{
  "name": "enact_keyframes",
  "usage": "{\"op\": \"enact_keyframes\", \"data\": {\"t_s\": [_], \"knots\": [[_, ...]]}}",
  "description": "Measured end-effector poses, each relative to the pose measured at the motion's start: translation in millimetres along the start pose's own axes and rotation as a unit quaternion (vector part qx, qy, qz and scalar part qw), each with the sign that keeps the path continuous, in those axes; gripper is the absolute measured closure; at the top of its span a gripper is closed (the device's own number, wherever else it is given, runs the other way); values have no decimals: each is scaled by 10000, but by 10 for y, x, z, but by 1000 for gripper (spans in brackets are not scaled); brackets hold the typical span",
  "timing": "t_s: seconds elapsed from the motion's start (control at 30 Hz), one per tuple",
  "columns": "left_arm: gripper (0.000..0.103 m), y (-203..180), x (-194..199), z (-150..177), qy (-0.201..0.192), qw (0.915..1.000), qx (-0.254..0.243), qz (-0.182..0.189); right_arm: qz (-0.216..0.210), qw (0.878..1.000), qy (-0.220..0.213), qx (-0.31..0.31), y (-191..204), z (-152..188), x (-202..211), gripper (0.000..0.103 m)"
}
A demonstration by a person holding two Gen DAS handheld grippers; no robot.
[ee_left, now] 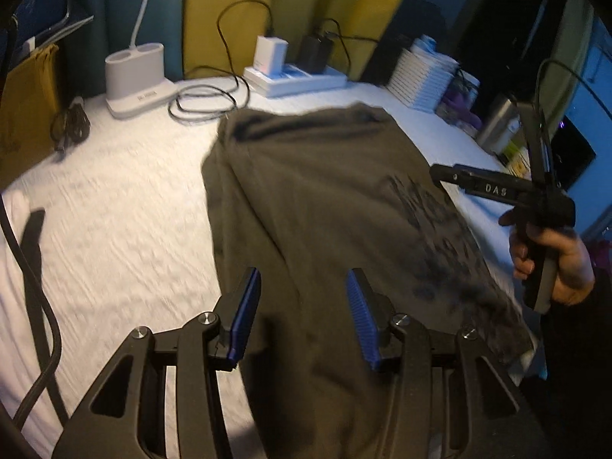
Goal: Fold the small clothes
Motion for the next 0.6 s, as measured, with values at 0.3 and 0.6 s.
{"op": "enact_keyframes", "data": {"t_s": [0.3,0.6], "knots": [[56,-212,-8,388,54,9998,-175,-19,-186,9995,97,245,289,539,155,36],[93,-320,-33,535,-46,9989,-437,-187,-327,9989,117,311,435,1046,287,36]]}}
Point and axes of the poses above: each gripper's, at about its wrist camera, not at the fingertips, and x roughly against the way its jaws point, y to its left, z to its underside, the point moved 4 cm from there along -x, roughly the way its jaws point, and after that the axes turned 14 degrees about y, right-handed, at the moved point
